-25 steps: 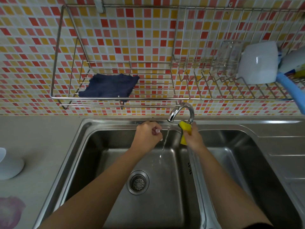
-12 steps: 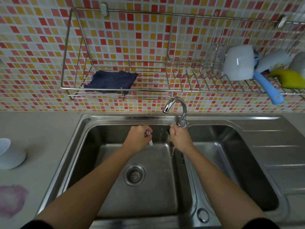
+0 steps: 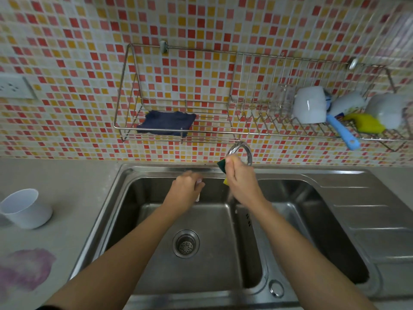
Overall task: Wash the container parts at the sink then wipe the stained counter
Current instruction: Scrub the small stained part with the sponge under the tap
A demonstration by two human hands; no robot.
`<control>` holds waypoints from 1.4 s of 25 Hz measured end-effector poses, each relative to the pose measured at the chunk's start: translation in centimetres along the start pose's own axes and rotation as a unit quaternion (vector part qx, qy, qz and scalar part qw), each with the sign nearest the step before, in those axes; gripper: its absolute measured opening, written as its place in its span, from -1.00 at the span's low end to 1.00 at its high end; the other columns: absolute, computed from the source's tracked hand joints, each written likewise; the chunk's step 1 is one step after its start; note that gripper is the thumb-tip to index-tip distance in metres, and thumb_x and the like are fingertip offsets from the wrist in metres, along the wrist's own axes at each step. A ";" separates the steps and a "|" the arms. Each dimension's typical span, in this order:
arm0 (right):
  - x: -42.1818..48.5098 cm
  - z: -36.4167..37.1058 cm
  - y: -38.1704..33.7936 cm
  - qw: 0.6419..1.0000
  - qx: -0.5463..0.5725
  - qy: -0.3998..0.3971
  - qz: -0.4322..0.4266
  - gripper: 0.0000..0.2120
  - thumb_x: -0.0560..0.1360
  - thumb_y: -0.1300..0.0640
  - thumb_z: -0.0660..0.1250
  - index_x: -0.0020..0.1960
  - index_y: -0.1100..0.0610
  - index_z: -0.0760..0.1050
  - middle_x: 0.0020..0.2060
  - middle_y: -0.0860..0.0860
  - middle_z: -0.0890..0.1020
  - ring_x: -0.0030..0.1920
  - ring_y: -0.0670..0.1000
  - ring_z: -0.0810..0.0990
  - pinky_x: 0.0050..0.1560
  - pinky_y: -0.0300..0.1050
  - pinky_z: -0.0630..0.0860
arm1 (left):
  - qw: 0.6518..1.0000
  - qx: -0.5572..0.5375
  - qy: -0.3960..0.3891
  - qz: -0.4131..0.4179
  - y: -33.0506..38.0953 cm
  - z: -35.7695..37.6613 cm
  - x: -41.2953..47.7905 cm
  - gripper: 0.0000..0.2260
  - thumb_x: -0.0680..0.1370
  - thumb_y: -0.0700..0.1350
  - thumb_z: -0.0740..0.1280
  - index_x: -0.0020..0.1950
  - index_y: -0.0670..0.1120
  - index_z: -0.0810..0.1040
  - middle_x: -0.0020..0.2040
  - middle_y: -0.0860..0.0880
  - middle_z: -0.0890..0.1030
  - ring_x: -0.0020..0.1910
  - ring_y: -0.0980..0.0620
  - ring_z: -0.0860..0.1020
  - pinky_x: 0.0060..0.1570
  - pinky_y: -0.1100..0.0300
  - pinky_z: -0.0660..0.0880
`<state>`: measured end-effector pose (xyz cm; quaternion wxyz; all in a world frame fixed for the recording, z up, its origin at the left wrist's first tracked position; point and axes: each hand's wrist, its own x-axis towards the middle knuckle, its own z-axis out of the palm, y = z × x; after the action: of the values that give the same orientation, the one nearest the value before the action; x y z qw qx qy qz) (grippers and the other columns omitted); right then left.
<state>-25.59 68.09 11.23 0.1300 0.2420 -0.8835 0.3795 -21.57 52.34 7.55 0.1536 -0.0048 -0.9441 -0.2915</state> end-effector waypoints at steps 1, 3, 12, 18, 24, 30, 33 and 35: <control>0.3 -1.2 -1.3 0.999 0.035 0.011 -0.008 -0.81 0.63 0.05 -0.02 0.04 0.11 0.31 -0.35 -0.11 0.44 -0.39 -0.15 0.46 -0.40 -0.20 0.36 | 1.000 -0.010 0.010 0.001 -0.1 -0.4 0.0 -0.76 0.55 -0.16 0.30 0.22 -0.13 0.53 0.04 -0.12 0.59 -0.02 -0.04 0.57 0.06 0.15 0.49; 1.6 -3.4 -3.7 0.992 0.118 0.038 0.015 -0.82 0.59 0.01 -0.06 0.14 0.03 0.18 -0.22 -0.05 0.45 -0.28 -0.08 0.49 -0.32 -0.18 0.40 | 0.999 -0.044 0.025 -0.015 -0.2 -1.4 0.2 -0.70 0.55 -0.15 0.31 0.28 -0.08 0.45 0.00 -0.07 0.62 -0.05 0.02 0.58 0.04 0.20 0.50; 15.5 -1.9 -5.0 0.957 0.233 -0.031 0.170 -0.74 0.55 0.23 0.26 0.22 0.08 0.41 0.28 0.08 0.40 0.13 0.06 0.44 0.01 -0.14 0.46 | 0.984 -0.144 0.064 -0.079 -0.4 -5.4 0.1 -0.89 0.49 -0.11 0.39 -0.02 -0.02 0.51 -0.20 0.15 0.54 -0.20 0.30 0.50 -0.29 0.53 0.39; 19.1 1.9 -2.5 0.944 0.157 -0.189 0.221 -0.58 0.48 0.35 0.32 0.32 0.19 0.41 0.28 0.19 0.47 0.23 0.14 0.48 0.23 -0.03 0.44 | 0.973 -0.203 0.064 -0.086 -1.9 -5.9 -0.4 -0.91 0.59 -0.11 0.22 0.07 0.01 0.47 -0.11 0.01 0.58 -0.15 0.12 0.57 -0.22 0.35 0.50; 19.3 1.3 -1.9 0.960 -0.118 -0.203 0.153 -0.60 0.45 0.00 0.37 0.28 -0.09 0.45 0.43 0.10 0.26 0.36 0.14 0.34 0.35 -0.07 0.32 | 0.943 -0.272 0.084 -0.174 -1.7 -5.4 -0.5 -0.84 0.50 -0.07 0.38 -0.11 -0.07 0.42 -0.24 -0.04 0.62 -0.29 0.03 0.61 -0.25 0.18 0.55; 9.6 -0.4 -4.9 0.990 -0.017 0.117 -0.071 -0.86 0.48 0.11 0.27 0.01 0.05 0.55 -0.19 -0.05 0.55 -0.19 -0.07 0.48 -0.27 -0.18 0.37 | 0.926 -0.276 0.049 -0.252 -2.4 -4.9 -1.0 -0.91 0.42 -0.09 0.45 -0.15 -0.07 0.59 -0.20 -0.04 0.64 -0.18 0.03 0.59 -0.20 0.22 0.49; 1.8 2.0 -2.6 0.994 -0.008 0.084 -0.069 -0.92 0.49 0.13 0.28 -0.05 0.07 0.53 -0.29 -0.07 0.56 -0.29 -0.08 0.52 -0.32 -0.16 0.47 | 0.933 -0.238 0.041 -0.265 -3.7 -3.9 -2.4 -0.89 0.41 -0.16 0.43 -0.09 -0.10 0.61 -0.20 0.00 0.60 -0.20 0.08 0.55 -0.28 0.32 0.42; -2.6 5.5 0.5 0.999 -0.035 0.012 -0.040 -0.94 0.49 0.12 0.28 -0.05 0.05 0.51 -0.26 -0.09 0.58 -0.27 -0.08 0.55 -0.28 -0.13 0.51 | 0.936 -0.216 0.031 -0.277 -4.8 -3.0 -3.7 -0.86 0.40 -0.18 0.45 -0.06 -0.09 0.59 -0.19 0.02 0.57 -0.20 0.13 0.52 -0.31 0.36 0.38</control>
<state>-23.85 65.19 6.09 0.1640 0.2679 -0.8843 0.3455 -17.70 47.00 6.21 0.0914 0.2324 -0.8170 -0.5198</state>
